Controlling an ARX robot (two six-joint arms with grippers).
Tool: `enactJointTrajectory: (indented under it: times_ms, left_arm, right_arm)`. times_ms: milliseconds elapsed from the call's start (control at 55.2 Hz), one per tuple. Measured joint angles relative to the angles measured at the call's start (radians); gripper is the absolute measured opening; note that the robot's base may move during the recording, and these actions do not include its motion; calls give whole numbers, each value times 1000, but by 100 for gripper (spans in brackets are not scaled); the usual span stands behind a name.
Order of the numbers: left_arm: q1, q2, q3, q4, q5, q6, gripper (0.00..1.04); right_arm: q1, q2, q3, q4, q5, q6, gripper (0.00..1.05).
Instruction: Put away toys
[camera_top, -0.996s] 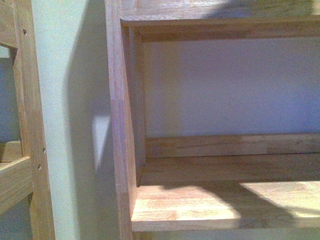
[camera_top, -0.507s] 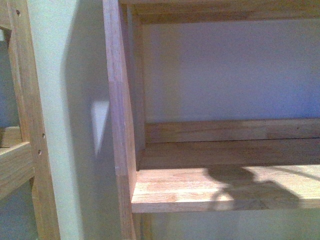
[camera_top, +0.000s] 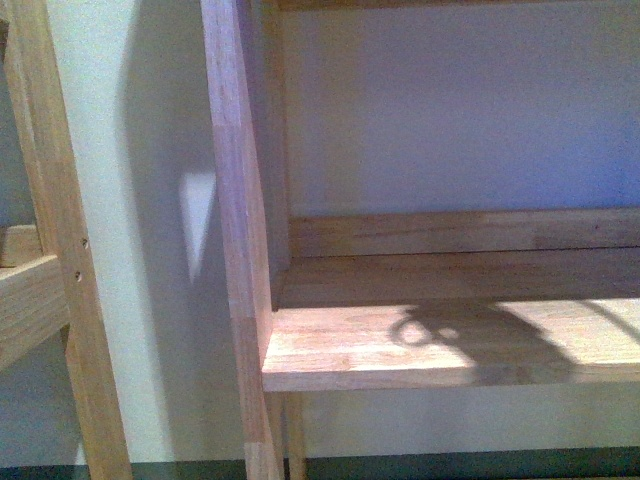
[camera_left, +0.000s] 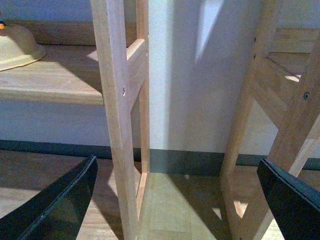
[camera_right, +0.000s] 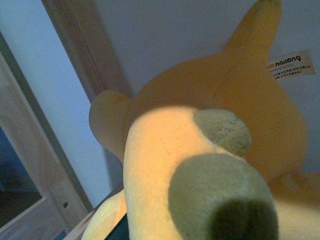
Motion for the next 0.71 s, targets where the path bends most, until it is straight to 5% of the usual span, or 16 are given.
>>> enactJointTrajectory:
  times_ms: [706]
  left_arm:
    - [0,0,0,0,0,0,99]
  right_arm:
    - [95,50,-58,16,-83,242,17]
